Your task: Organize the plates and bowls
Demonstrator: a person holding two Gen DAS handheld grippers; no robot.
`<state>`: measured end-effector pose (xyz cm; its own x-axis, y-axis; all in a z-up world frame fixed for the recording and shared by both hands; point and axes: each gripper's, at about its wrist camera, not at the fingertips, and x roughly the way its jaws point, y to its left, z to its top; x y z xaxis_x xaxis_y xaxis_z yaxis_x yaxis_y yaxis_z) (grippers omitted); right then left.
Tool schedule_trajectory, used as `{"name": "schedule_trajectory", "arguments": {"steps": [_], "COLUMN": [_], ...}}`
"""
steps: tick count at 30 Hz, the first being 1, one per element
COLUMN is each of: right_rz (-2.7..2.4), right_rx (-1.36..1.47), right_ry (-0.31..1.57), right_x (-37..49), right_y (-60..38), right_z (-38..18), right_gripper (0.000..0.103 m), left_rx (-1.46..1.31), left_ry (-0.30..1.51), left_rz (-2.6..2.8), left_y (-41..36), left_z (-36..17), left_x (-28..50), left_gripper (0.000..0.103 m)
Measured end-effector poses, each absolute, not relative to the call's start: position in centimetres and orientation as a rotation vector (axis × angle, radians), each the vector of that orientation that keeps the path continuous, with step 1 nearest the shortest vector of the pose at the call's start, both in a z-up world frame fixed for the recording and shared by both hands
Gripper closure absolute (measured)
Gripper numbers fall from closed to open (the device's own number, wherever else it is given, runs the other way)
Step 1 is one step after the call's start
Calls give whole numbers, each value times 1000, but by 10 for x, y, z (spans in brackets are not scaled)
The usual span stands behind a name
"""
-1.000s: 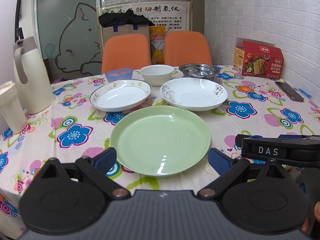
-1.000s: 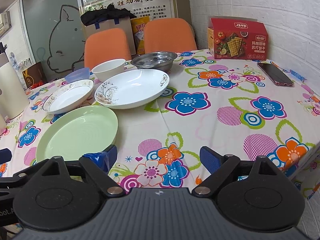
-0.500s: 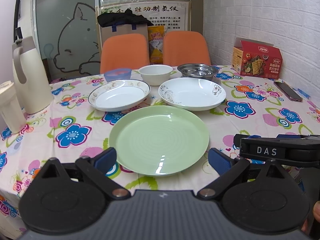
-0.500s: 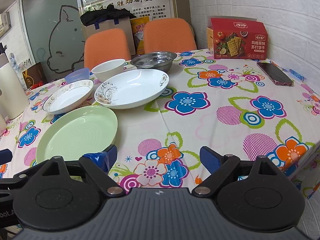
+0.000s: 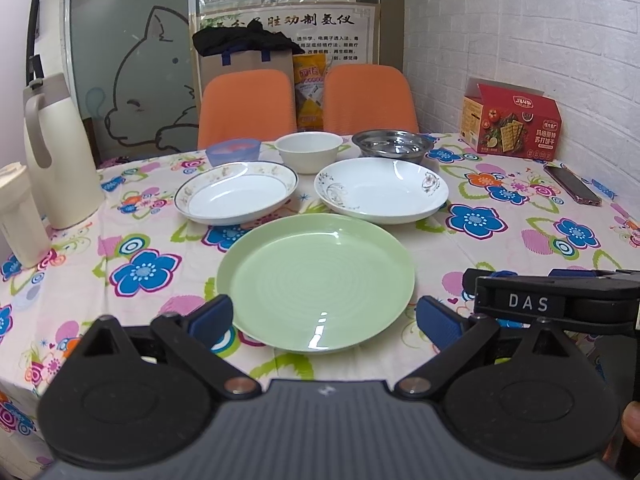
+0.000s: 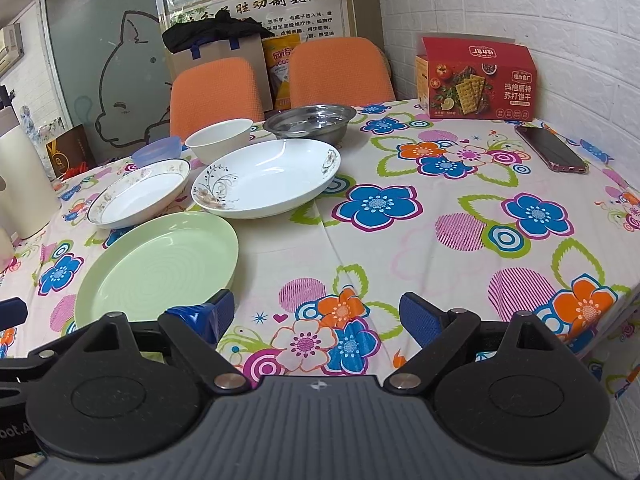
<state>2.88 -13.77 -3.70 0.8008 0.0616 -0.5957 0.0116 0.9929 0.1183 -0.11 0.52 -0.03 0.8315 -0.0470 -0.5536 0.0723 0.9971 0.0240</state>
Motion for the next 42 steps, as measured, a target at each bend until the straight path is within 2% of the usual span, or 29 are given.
{"name": "schedule_trajectory", "arguments": {"steps": [35,42], "right_rz": [45,60], "right_rx": [157,80], "right_ry": [571,603], "right_x": [37,47], "right_y": [-131,-126], "right_z": [-22,-16], "right_gripper": [26,26], "left_rx": [13,-6], "left_ry": [597,607], "left_rz": [-60,-106], "left_y": [33,75], "left_z": [5,13], "left_x": [15,14], "left_gripper": [6,6]}}
